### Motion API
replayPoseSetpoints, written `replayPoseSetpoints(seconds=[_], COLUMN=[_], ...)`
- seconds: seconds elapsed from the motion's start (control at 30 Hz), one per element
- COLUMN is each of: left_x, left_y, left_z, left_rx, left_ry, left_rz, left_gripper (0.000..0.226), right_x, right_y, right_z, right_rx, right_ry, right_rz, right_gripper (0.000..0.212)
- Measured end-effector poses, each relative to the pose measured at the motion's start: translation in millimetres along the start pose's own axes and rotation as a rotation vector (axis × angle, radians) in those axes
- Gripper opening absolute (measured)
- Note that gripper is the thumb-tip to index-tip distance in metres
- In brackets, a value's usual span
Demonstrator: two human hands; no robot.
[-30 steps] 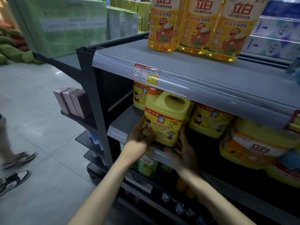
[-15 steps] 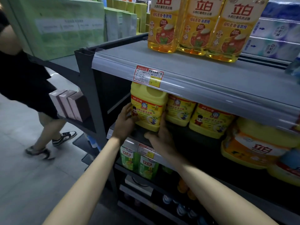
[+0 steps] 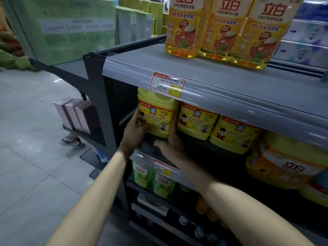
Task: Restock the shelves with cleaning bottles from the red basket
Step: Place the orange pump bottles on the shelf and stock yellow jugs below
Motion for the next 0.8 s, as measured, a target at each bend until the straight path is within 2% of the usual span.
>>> replayPoseSetpoints(seconds=[0.13,0.37,0.53,0.63,0.7,0.8], left_x=[-2.2,1.5,3.3,12.9,17.4,24.1], left_y=[2.2,-1.2,-3.2,-11.1,-16.1,-21.4], left_z=[-0.9,-3.6,0.0,-6.0,-5.8,-4.6], left_rx=[-0.026,-0.054,-0.134,-0.199,-0.249,-0.39], left_ry=[0.023,0.052,0.063,0.042,0.033,0.052], left_rz=[0.034,0.054,0.056,0.071,0.092,0.108], left_gripper=[0.082,0.088,0.092,0.086,0.076,0.071], right_x=[1.3,11.6,12.4,10.7,8.4,6.3], right_y=[-0.2,3.3,8.5,16.4,23.8,35.3], right_z=[0.5,-3.2,-5.9,-12.3,-15.5,-20.6], right_rx=[0.0,0.011,0.121,0.183,0.267,0.426], right_ry=[0.013,0.017,0.025,0.042,0.058,0.048], right_rz=[0.02,0.043,0.081,0.08,0.08,0.109], right_gripper=[0.122,0.103,0.102,0.098,0.09,0.068])
Point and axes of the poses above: each hand's wrist, its own x-axis away from the middle knuckle, its own y-axis out of the back of the hand, z = x × y, the point moved 2 cm from there along -x, towards the middle knuckle, and after that the axes turned 10 degrees about x, right-handed, at the moved point
